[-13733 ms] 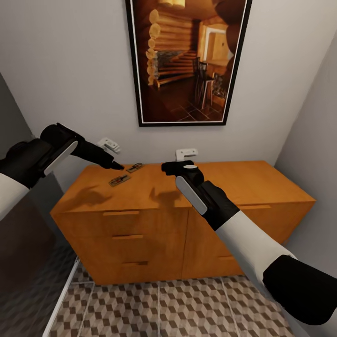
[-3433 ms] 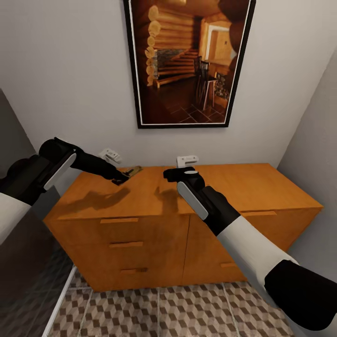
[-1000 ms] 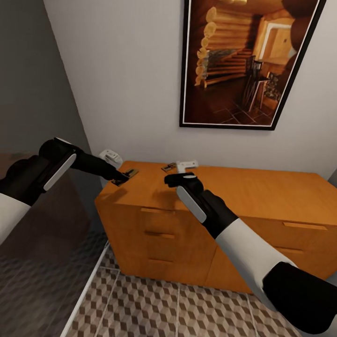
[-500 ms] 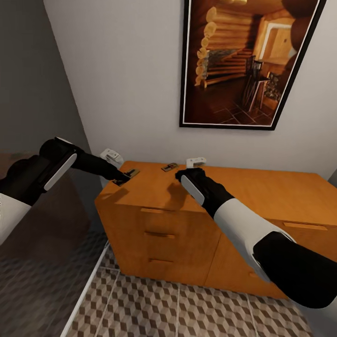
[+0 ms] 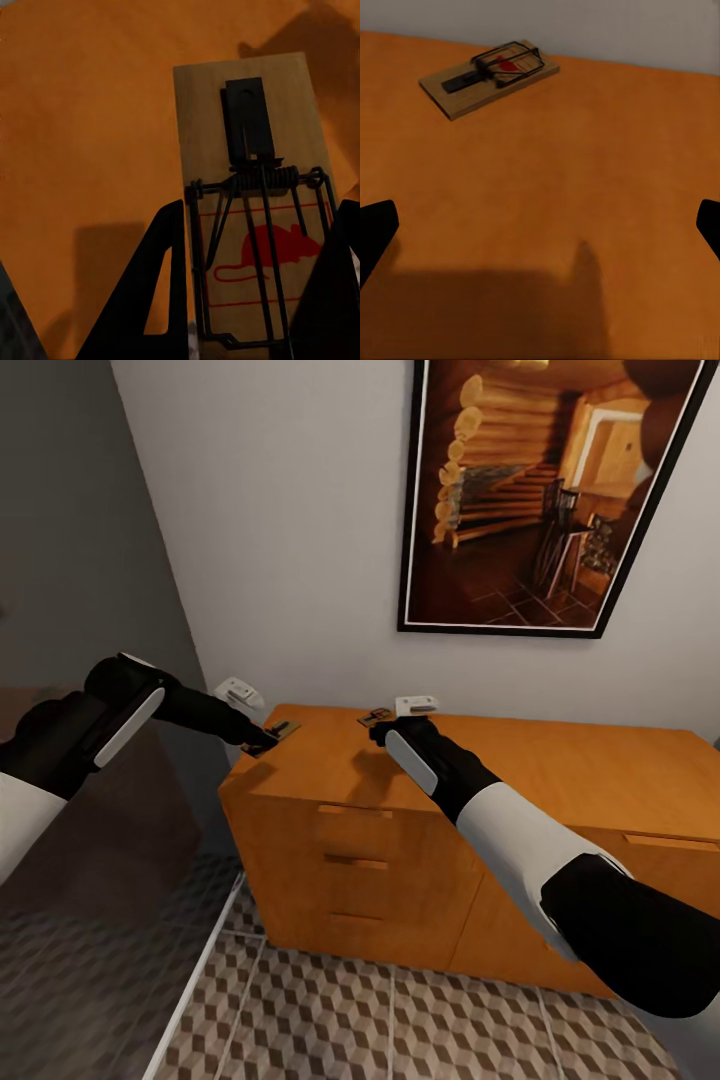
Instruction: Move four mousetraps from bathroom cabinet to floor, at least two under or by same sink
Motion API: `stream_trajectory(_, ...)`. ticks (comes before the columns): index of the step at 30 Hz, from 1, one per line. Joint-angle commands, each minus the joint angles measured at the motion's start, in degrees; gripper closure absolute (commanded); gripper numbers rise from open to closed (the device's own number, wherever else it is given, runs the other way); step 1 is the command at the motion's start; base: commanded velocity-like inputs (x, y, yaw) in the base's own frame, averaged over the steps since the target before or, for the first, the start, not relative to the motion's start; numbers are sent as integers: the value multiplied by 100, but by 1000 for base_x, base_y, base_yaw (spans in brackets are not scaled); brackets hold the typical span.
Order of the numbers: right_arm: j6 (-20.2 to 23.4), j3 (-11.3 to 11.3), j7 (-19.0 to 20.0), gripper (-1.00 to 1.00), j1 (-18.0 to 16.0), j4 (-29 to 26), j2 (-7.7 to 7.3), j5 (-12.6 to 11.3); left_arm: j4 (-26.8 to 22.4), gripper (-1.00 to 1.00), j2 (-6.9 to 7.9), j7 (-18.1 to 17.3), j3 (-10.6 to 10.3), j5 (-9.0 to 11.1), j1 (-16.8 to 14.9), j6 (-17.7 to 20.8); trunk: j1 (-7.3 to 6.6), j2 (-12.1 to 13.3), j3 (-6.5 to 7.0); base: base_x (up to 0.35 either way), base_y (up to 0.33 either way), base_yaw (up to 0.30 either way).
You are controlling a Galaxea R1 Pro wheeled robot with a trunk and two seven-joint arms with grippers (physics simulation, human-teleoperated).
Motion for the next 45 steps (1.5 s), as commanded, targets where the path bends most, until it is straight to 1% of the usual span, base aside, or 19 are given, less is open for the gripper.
stream_trajectory(1, 10, 32, -50, -100, -8, -7, -3, -56, -4, 100, 5, -4, -12, -9, -8, 10, 0, -3, -6, 0, 23, 0)
stream_trajectory(9, 9, 44, -45, -100, -1, -18, 5, -63, -6, 100, 6, -3, -13, -14, -8, 8, 0, -3, -6, 24, 5, 0)
stream_trajectory(20, 9, 45, -42, -100, 1, -14, -2, -62, 28, 100, 6, -1, -13, -8, -7, 1, 0, -3, -6, 282, 0, 0)
stream_trajectory(31, 9, 45, -39, -100, 1, -14, 6, -69, 57, 100, 16, 4, -12, -15, -8, -4, 0, -3, -6, 80, 8, 0)
stream_trajectory(33, 4, 44, -38, -100, 1, -14, 6, -115, 72, 100, 15, 4, -12, -16, -8, -1, 0, -3, -6, 183, 33, 0)
stream_trajectory(35, -28, 44, -42, -100, 1, -8, 6, -213, 77, 100, 15, 3, -12, -16, -8, 0, 0, -3, -6, 81, 13, 0)
stream_trajectory(37, -117, 39, -58, -100, 3, 24, 6, -316, 78, 100, 17, 3, -12, -16, -5, 1, 0, -3, -6, 33, 5, 0)
stream_trajectory(40, -308, 42, -93, -100, 6, 74, 8, -399, 70, 100, 18, 2, -12, -16, -7, 1, 0, -3, -6, 11, 2, 0)
stream_trajectory(43, -455, 43, -280, -100, 9, 173, 16, -436, 71, 100, 21, 3, -12, -16, -8, 1, 0, -3, -6, 3, 0, 0)
stream_trajectory(45, -663, 39, -682, -100, 10, 218, 36, -471, 72, 100, 23, 4, -12, -16, -6, 1, 0, -3, -6, 0, 0, 0)
